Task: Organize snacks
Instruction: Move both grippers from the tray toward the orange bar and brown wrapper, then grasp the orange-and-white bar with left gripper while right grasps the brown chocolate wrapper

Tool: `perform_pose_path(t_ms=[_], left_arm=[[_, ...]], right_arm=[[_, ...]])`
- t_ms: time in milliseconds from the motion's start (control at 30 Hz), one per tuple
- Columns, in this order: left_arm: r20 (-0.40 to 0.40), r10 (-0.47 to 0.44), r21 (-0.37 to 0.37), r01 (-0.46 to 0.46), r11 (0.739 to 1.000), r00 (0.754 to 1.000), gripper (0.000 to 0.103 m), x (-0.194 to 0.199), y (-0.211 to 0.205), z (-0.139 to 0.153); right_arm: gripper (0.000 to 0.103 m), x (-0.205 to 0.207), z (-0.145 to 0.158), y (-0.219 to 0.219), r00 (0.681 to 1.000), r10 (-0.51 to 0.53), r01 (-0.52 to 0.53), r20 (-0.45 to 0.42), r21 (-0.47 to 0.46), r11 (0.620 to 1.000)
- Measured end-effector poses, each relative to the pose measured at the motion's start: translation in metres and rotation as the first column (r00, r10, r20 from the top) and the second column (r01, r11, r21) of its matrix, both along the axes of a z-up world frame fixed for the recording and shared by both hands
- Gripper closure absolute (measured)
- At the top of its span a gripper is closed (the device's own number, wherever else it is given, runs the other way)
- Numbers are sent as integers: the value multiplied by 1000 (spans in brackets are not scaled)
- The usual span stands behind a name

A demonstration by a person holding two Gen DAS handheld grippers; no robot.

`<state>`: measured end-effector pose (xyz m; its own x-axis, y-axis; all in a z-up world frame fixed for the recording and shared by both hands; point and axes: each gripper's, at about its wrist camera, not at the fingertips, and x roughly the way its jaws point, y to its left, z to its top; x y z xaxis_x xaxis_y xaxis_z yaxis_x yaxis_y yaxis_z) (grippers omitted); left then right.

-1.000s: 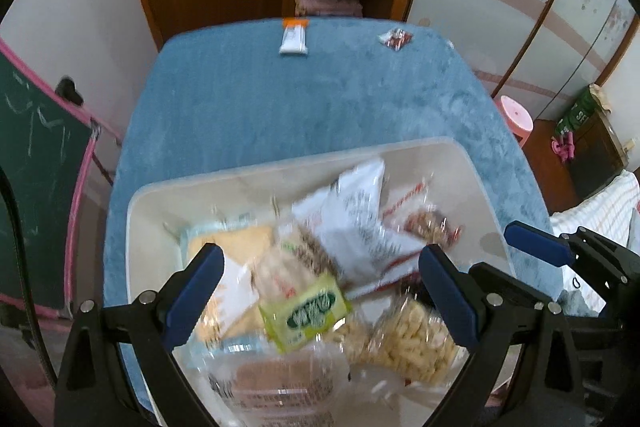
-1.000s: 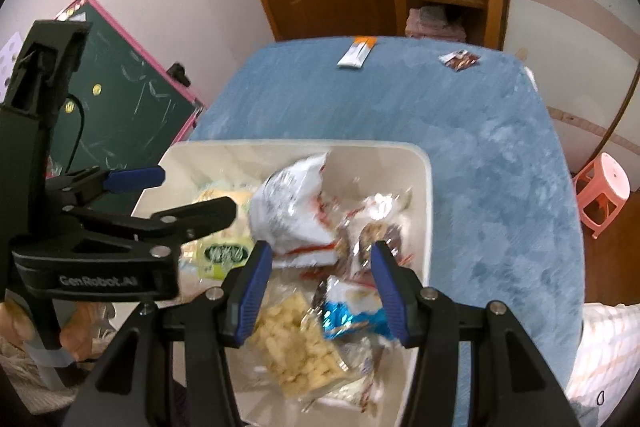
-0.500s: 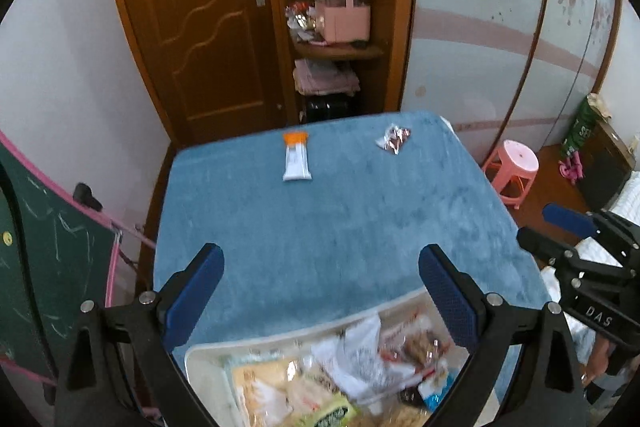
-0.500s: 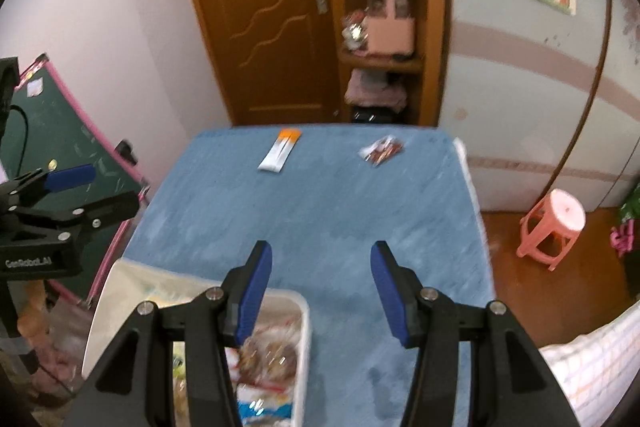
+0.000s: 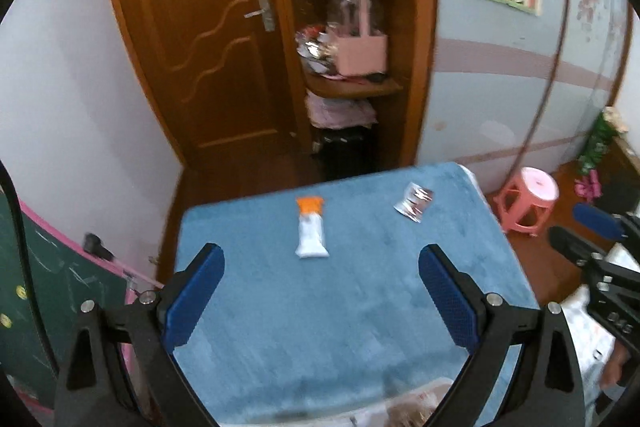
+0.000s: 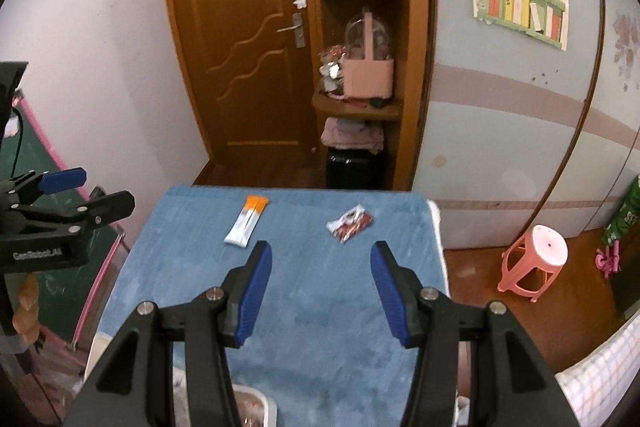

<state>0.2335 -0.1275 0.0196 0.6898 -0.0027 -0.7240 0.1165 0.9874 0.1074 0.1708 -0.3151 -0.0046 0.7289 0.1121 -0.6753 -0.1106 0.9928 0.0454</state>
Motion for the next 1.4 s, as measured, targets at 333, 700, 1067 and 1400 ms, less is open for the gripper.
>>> perform_pose_path(t_ms=[333,700,1067,1400], left_arm=[[-65,114,51,-110,993,991,13,118,-12,-4],[-174,173,67,-164,984,969,13,215,-10,-99],[-404,180,37,-180,983,897,15,252,10,-250],[-434,169,-26,-199,980,885,14,259,17,-300]], right_arm=[[51,95,11,-46,990,-138,140,-42,49,989],[51,212,-95,-70,942,-195,233,-273,117,965],[51,264,-228,-33,869,-167,257,-466,137,957],[49,278,-270,-23,858,-215,288,-466,91,953]])
